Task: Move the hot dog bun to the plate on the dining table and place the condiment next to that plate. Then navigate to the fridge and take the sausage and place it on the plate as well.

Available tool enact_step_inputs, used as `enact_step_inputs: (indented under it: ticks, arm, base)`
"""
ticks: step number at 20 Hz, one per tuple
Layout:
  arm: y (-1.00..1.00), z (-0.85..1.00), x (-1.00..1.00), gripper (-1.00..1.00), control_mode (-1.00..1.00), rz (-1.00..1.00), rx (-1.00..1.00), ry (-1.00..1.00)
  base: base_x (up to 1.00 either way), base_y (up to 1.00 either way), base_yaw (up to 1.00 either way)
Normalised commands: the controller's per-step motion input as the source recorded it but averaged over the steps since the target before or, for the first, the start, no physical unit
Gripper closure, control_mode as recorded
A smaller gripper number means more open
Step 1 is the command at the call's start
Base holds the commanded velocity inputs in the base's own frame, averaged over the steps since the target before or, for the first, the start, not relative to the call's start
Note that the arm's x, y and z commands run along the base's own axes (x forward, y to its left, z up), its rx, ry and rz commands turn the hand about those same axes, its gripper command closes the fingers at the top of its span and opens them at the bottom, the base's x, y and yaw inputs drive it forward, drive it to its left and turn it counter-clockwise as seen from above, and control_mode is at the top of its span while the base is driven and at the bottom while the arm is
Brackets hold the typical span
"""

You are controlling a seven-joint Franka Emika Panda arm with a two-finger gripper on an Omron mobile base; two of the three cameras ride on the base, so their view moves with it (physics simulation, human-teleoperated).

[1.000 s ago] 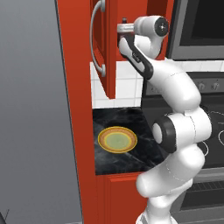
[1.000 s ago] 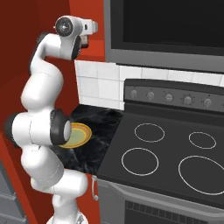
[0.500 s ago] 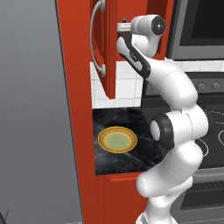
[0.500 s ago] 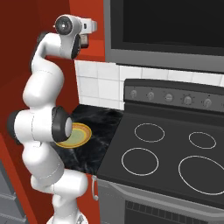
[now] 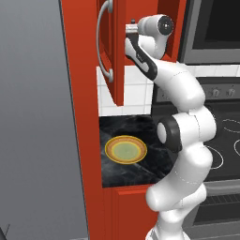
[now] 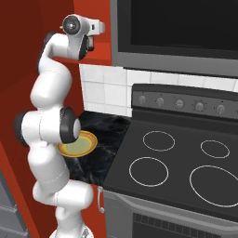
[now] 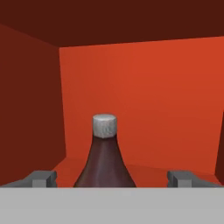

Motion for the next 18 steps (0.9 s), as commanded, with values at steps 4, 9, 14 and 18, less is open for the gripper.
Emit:
enact_step_inputs:
  ticks: [4,9,14,18]
  arm:
    - [0.06,0.00,0.20,-1.00,-1.00,0.00,0.00,0.00]
    - [0.02,0.00,0.08,-1.00,-1.00,0.00,0.00,0.00]
    - [0.01,0.00,0.11,-1.00,-1.00,0.00,0.00,0.00]
    - [0.04,-0.01,0.19,-1.00,-1.00,0.00,0.00,0.01]
  base:
    - [0.00,0.00,0.00]
    - [0.00,0.00,0.00]
    - [0.00,0.00,0.00]
    - [0.00,0.00,0.00]
